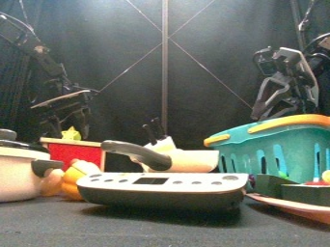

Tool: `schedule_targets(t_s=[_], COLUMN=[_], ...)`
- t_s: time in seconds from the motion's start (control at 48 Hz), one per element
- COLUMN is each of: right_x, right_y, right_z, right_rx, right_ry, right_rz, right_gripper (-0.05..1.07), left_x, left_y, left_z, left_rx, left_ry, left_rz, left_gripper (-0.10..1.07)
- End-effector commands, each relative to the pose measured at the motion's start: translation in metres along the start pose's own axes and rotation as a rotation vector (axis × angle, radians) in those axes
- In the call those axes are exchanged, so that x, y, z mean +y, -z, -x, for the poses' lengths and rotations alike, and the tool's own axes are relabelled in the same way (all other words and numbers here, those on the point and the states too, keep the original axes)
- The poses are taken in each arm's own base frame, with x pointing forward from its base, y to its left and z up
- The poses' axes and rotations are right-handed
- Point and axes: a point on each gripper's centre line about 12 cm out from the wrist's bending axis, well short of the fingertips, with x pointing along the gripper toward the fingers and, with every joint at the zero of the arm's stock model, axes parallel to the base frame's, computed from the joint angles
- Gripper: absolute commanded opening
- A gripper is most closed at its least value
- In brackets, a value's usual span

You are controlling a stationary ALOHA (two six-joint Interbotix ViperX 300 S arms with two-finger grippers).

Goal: Place starfruit top on drawer

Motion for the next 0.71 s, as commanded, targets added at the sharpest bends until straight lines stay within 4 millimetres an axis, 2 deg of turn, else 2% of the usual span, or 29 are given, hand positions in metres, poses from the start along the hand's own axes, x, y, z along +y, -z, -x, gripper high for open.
schedule_targets(t_s=[0.0,0.438,0.583,0.688], right_x=[0.003,0.002,0.002,0.003], right_y=[-0.004,-0.003,-0.003,-0.004], right_z=[0.001,0.001,0.001,0.001], right_rx=[-0.009,-0.009,-0.009,-0.009], right_ry=[-0.009,-0.008,-0.008,-0.009], right_rz=[-0.002,-0.003,-0.003,-0.004], right_gripper=[0.75,0.75,0.75,0.75], left_x=[-0.003,-0.001,0.0,-0.009], left_y=[-0.006,-0.015,-0.014,-0.012], left_z=[0.004,0.037,0.041,0.046], left_rx=[-0.021,-0.124,-0.136,-0.159], left_ry=[0.015,0.087,0.102,0.15], left_rz=[0.002,0.0,-0.002,-0.044], left_gripper=[0.99,0.99,0.99,0.99])
